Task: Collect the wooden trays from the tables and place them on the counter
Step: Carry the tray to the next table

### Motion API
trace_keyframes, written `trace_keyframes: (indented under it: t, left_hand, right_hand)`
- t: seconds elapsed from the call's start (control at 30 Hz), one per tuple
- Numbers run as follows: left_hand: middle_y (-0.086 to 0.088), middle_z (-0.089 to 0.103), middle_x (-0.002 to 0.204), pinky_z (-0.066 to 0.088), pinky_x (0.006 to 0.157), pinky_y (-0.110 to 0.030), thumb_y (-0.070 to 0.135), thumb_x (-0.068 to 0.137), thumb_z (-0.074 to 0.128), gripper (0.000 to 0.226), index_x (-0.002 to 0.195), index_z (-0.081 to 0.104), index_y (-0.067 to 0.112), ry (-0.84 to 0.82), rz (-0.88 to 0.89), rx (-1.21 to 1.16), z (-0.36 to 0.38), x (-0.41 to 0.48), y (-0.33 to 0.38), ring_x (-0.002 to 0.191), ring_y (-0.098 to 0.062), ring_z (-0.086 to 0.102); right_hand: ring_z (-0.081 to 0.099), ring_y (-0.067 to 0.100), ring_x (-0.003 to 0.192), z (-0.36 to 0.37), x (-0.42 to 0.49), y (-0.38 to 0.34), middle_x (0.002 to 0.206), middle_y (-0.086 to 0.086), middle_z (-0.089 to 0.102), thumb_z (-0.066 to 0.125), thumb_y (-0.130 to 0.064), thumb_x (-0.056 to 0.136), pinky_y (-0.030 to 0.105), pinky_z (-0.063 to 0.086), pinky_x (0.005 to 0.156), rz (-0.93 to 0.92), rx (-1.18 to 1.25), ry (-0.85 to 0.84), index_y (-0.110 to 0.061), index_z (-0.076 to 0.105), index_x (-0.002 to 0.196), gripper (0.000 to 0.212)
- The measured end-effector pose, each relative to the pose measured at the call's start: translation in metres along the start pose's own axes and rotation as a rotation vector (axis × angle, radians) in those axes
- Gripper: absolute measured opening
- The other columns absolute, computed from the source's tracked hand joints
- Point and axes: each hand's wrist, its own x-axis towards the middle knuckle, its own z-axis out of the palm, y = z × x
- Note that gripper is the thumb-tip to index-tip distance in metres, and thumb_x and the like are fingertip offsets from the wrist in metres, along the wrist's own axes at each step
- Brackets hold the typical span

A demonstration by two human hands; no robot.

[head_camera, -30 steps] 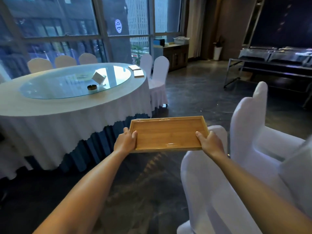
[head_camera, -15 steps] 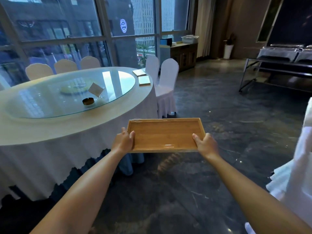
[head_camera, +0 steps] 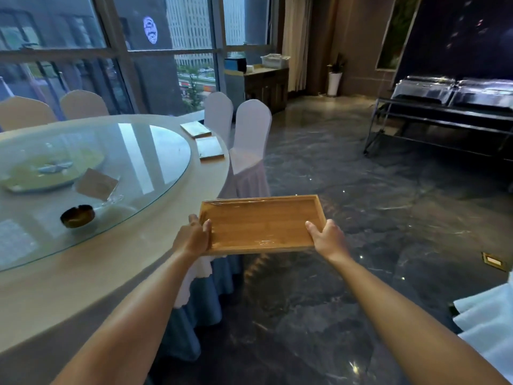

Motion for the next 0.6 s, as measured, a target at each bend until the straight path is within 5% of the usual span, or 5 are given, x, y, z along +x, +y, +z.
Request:
trace_keyframes:
  t: [0.6]
  left_hand:
    - [-0.031,0.060,0.116,0.043,0.082,-0.043,0.032,0.097,0.034,0.042,0.117,0.042,-0.003,0.135,-0.092,-0.010,0.092,0.410,0.115,0.105,-0.045,0.056]
  right_hand:
    - [0.055,0.039,0.113,0.114,0.457,-0.110,0.122,0.026,0.057,0.052,-0.040,0.090,0.040,0.043,0.090,-0.161,0.010,-0.067,0.006,0.050,0.114,0.052]
